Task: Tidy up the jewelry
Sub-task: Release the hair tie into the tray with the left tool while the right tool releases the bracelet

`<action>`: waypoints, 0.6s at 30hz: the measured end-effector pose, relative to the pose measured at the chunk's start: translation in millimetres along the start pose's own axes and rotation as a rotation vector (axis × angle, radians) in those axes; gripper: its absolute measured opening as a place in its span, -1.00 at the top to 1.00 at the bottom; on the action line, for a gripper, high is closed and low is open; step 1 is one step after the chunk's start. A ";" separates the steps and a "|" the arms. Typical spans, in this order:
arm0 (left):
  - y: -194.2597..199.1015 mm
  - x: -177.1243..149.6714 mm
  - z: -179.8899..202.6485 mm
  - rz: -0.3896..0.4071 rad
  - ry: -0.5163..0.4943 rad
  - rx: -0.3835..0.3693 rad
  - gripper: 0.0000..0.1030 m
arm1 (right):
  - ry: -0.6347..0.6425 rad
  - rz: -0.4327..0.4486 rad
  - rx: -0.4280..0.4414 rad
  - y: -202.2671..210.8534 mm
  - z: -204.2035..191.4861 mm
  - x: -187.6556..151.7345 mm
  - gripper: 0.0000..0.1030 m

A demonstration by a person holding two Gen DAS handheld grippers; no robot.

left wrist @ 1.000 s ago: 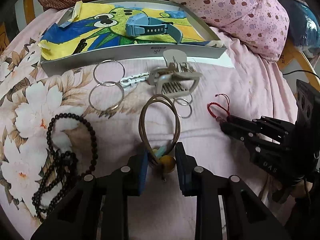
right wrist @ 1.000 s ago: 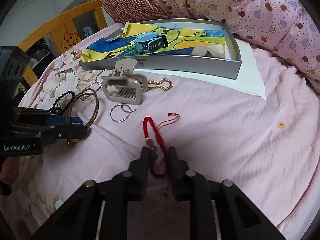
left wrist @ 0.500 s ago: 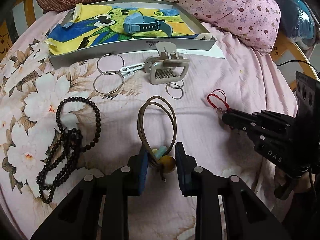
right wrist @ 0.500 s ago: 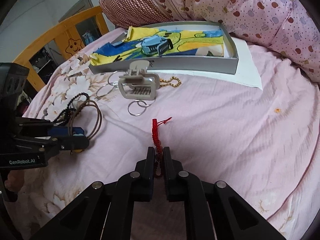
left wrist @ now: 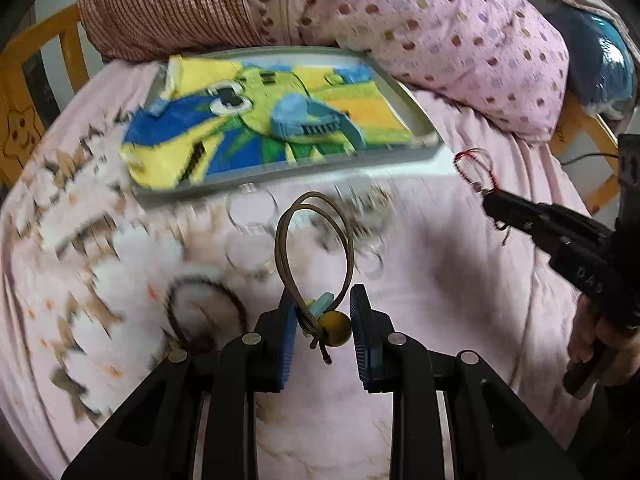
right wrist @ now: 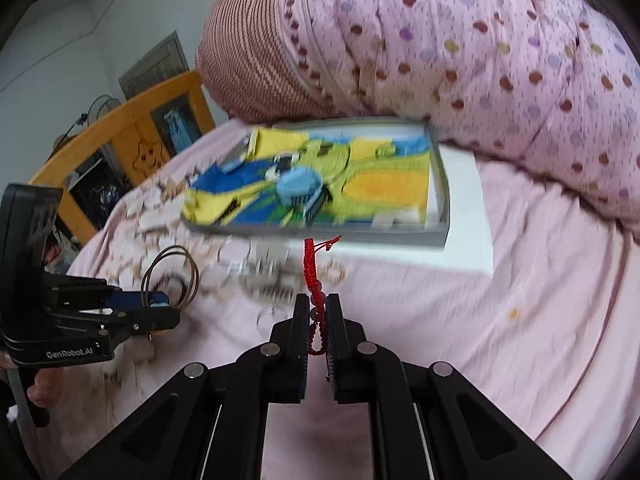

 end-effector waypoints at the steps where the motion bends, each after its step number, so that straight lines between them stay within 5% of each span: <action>1: 0.0 5.8 -2.8 0.007 0.000 0.011 0.57 | -0.005 0.007 0.001 -0.9 2.4 6.8 0.84; 9: -11.4 75.5 -43.2 0.052 0.051 0.088 0.57 | -0.044 0.017 0.004 -39.4 25.4 60.3 0.84; 18: -58.5 100.8 -81.9 0.003 0.097 0.113 0.57 | -0.041 -0.062 -0.022 -99.6 47.5 73.3 0.84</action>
Point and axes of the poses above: each gripper's, at about its wrist camera, not at the fingertips, and y roughly against the way its jaws point, z to its right, x to its top, the point moved 5 cm from there along -y, roughly the way its jaws point, and after that the axes turned 4 degrees about -x, right-handed, at the moved point
